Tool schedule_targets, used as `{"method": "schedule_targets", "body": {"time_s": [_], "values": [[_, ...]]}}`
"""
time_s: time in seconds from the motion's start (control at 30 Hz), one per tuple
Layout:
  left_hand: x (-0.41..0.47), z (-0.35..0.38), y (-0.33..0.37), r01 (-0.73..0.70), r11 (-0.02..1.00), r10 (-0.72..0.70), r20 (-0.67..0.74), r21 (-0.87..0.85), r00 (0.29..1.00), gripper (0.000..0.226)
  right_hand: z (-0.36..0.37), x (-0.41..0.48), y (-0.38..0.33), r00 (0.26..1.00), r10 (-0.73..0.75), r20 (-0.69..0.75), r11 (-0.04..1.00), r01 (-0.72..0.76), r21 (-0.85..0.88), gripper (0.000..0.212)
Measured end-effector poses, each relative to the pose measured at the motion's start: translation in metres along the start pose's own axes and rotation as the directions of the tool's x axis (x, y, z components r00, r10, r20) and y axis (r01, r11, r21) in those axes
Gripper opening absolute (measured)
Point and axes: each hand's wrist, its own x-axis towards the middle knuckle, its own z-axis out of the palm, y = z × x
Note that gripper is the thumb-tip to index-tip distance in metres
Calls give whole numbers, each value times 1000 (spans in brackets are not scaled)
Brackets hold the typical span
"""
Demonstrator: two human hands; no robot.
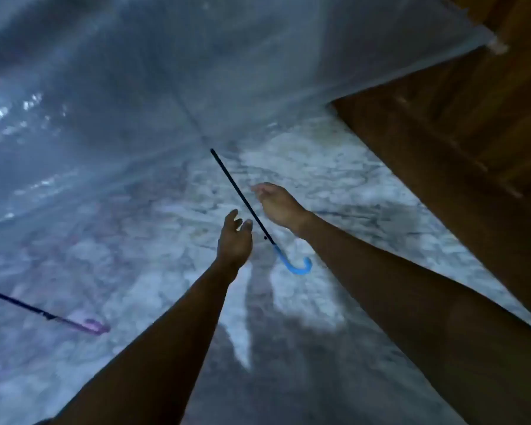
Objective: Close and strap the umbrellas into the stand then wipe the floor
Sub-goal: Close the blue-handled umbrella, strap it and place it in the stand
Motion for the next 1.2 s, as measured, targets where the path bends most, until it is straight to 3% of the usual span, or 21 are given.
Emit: {"method": "schedule_targets", "body": {"time_s": [0.17,0.37,0.53,0.73,0.83,0.97,1.1,1.2], "values": [[39,-4,9,-54,930,93,90,-364,992,40,20,28,-70,984,-54,168,997,62,-40,44],[-85,-56,76,-43,908,120,158,-417,980,22,-7,-68,-142,977,-67,200,998,66,13,16],[-221,-106,179,129,909,13,338,-395,941,22,-53,-180,-237,967,70,246,997,-64,-31,18],[-358,-168,302,339,898,-158,513,-280,844,24,-89,-309,-363,960,168,224,984,-151,-91,22],[-400,-205,346,347,908,-162,569,-234,807,24,-101,-360,-422,972,154,179,983,-132,-127,28],[-434,-256,389,324,902,-65,653,-284,754,22,-98,-415,-496,988,122,91,986,-110,-127,26],[-463,-302,408,266,915,62,758,-302,649,29,-78,-469,-547,997,56,-53,987,-63,-150,28],[-489,-345,413,166,953,125,826,-254,549,28,-44,-516,-574,981,70,-181,995,-81,-52,23]]}}
